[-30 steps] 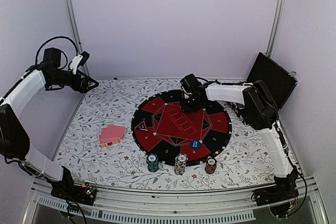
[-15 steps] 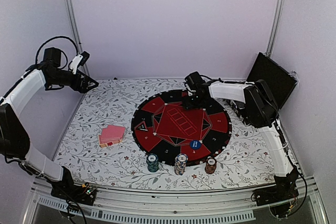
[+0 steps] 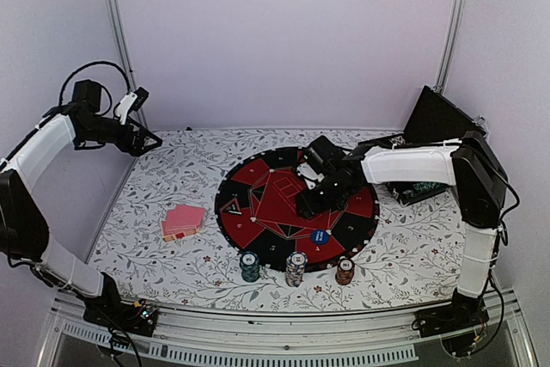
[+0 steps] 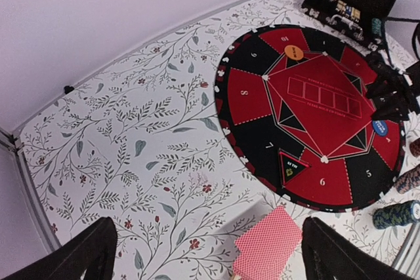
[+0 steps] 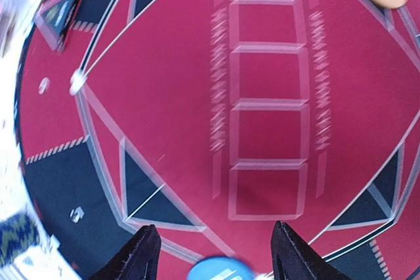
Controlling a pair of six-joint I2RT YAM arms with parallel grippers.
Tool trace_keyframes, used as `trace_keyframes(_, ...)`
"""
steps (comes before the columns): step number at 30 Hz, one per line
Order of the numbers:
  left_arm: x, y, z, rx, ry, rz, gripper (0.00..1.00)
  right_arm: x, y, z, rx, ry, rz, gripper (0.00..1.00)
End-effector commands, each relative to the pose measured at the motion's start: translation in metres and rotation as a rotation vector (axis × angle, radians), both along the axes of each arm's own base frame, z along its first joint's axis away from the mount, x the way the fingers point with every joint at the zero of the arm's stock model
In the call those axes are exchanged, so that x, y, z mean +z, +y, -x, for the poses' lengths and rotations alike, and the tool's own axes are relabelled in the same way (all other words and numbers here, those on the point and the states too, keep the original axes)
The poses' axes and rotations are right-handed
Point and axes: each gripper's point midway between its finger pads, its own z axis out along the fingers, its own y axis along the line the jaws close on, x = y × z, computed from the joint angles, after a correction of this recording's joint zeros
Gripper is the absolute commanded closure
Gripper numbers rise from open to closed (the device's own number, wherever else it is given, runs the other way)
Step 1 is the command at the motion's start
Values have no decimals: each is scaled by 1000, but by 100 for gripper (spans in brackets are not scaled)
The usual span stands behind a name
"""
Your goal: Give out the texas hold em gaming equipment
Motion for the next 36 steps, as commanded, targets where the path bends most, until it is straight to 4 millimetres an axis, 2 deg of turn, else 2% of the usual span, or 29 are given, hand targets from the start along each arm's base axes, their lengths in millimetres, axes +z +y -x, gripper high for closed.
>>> trace_keyframes(1,-22,-13,13,-70,53,-17,0,-8,-6,37,28,75,26,39)
trace_keyframes(6,-54,-30,32,-144,130,-70,0,-22,-15,51,20,101,70,40)
trace_keyframes(11,-83,-43,51,-220,178,-167,0,-26,-28,46,-15,71,138,40)
trace_keyframes(14,-91,-47,57,-241,193,-194,0,-28,-29,51,-14,74,150,41)
trace_keyframes(26,-79,-54,52,-235,159,-164,0,-38,-33,70,-2,98,185,50)
trace_keyframes(29,-77,-53,51,-231,156,-162,0,-40,-37,74,-9,100,191,56)
trace_keyframes(36,-71,-54,48,-225,144,-157,0,-35,-44,84,-18,107,193,60)
